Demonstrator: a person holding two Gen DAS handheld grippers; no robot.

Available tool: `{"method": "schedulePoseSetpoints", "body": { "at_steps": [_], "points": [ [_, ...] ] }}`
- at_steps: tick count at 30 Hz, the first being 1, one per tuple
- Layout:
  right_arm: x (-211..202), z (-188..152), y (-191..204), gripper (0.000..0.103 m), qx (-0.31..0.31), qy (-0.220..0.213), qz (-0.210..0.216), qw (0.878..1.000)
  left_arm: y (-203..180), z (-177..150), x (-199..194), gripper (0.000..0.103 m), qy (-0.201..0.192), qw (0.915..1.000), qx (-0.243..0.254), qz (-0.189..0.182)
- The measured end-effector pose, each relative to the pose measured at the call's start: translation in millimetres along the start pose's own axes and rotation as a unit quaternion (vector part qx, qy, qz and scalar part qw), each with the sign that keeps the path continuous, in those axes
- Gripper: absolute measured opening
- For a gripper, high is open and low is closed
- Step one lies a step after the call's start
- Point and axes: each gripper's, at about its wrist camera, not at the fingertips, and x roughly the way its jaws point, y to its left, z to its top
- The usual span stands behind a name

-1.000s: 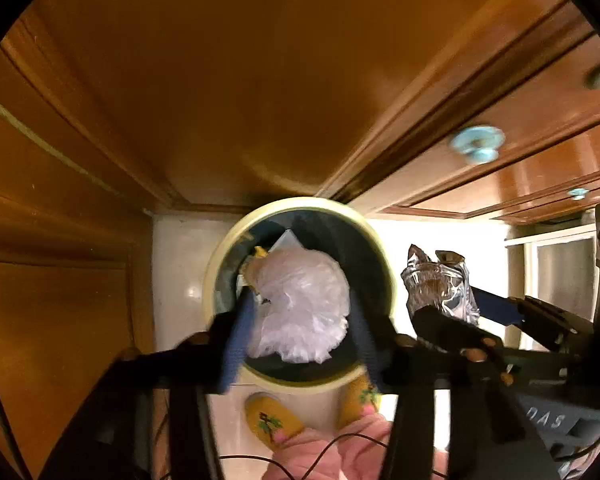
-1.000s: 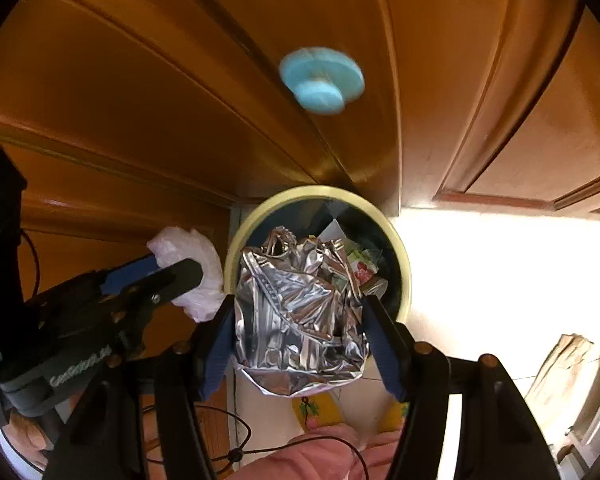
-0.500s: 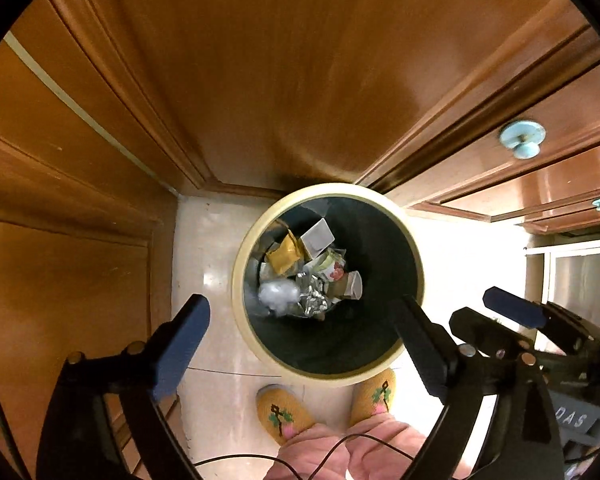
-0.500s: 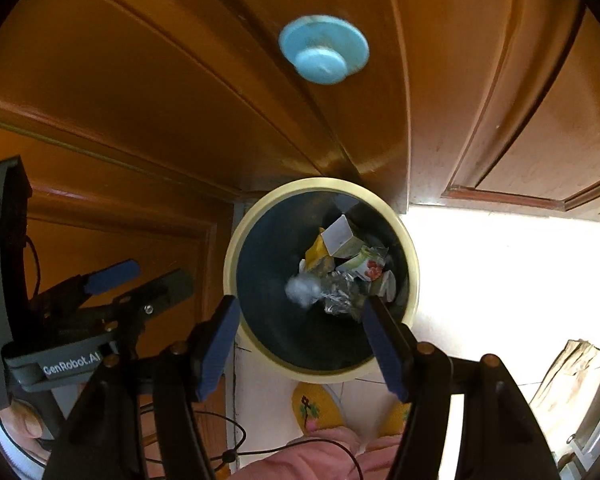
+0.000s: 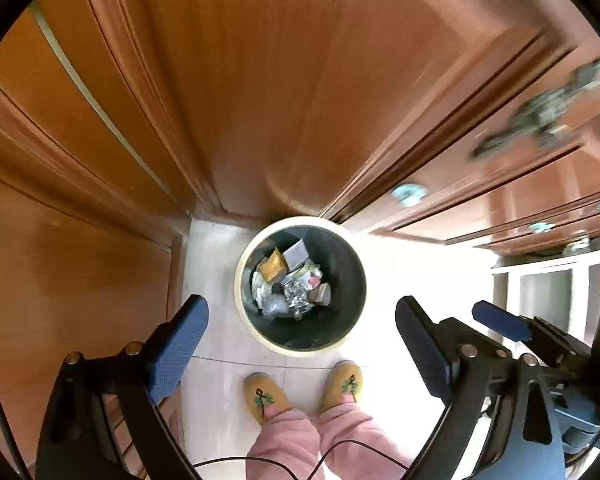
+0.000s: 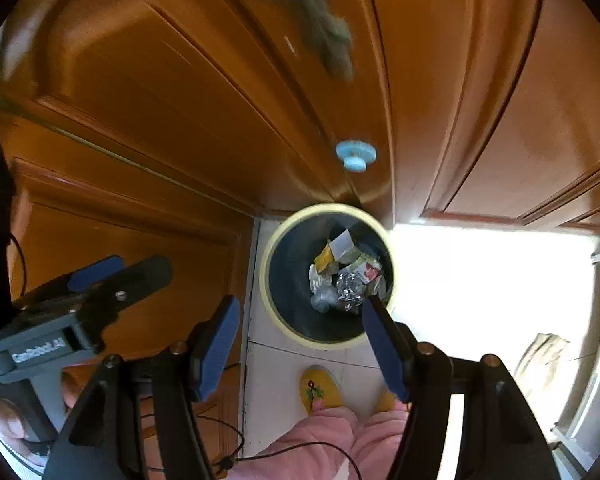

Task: Collect trash
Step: 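Open both grippers over the bin, dropping the plastic bag and foil inside, then raise both tools back up to the counter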

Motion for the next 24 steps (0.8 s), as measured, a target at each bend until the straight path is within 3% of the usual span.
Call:
{"method": "schedulePoseSetpoints", "body": {
  "at_steps": [12, 24],
  "points": [
    [-145, 24, 56, 0.064, -0.025, -0.057, -0.015, 0.998, -30, 26, -168, 0.094, -0.072, 0.9967, 0.038, -0.005],
    [-263, 47, 114, 0.064, -0.027, -0.144, -0.027, 0.989, -35, 71, -304, 0.094, -0.166, 0.9833, 0.075, 0.008]
  ]
}}
